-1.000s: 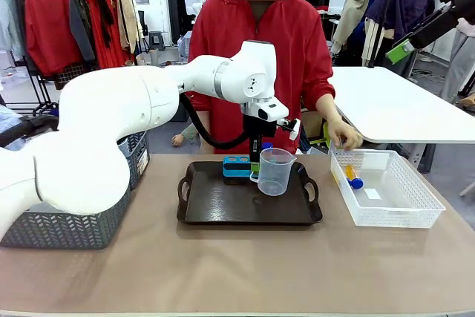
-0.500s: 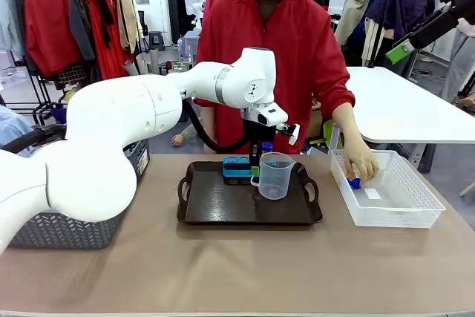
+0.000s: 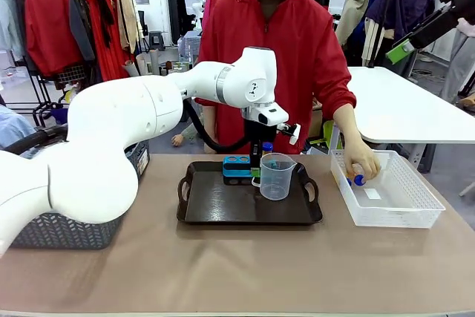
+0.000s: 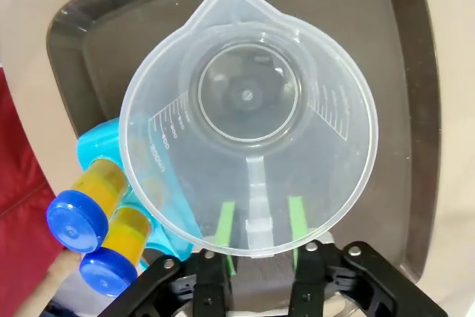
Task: Prepare the laboratory tools.
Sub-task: Pick up one Large Measuring Cup and place it on the Handle tray.
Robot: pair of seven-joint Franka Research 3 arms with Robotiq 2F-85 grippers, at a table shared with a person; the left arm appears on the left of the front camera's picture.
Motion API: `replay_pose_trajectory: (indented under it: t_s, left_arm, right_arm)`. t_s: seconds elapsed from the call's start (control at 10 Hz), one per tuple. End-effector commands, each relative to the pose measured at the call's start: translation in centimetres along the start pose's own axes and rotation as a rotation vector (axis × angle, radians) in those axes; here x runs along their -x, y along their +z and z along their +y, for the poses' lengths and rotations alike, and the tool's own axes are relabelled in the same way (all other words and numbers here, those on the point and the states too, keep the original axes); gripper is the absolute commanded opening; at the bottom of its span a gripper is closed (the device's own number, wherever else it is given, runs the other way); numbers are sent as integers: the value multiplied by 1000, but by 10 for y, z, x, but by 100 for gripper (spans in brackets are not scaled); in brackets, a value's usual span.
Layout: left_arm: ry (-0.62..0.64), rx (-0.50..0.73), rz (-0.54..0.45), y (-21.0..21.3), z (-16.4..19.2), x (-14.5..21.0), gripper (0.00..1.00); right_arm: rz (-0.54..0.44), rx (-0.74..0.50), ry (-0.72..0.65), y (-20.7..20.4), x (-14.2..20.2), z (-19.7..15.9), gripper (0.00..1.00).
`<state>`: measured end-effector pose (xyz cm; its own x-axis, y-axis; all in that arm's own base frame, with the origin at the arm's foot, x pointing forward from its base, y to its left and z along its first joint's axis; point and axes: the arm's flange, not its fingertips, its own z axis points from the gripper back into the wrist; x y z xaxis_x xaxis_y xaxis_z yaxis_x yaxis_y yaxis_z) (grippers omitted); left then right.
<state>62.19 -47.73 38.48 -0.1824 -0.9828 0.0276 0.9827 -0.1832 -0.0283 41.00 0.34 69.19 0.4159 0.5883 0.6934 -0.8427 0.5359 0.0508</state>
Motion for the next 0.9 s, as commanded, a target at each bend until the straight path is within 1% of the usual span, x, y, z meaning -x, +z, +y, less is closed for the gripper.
replay_pose_trajectory:
  t_s: [0.0,0.1,0.6,0.8]
  left_arm:
    - [-13,2,-9,16,6,-6,89]
    - [-8,-2,-9,21,1,-4,100]
    - [30,-43,-38,52,-22,10,100]
    - [40,-49,-26,55,-25,8,100]
  right_arm:
    - [-6,-5,-1,1,-1,0,100]
    - [-6,-5,-1,1,-1,0,100]
    - [-6,-5,-1,1,-1,0,100]
    - [-6,-5,-1,1,-1,0,100]
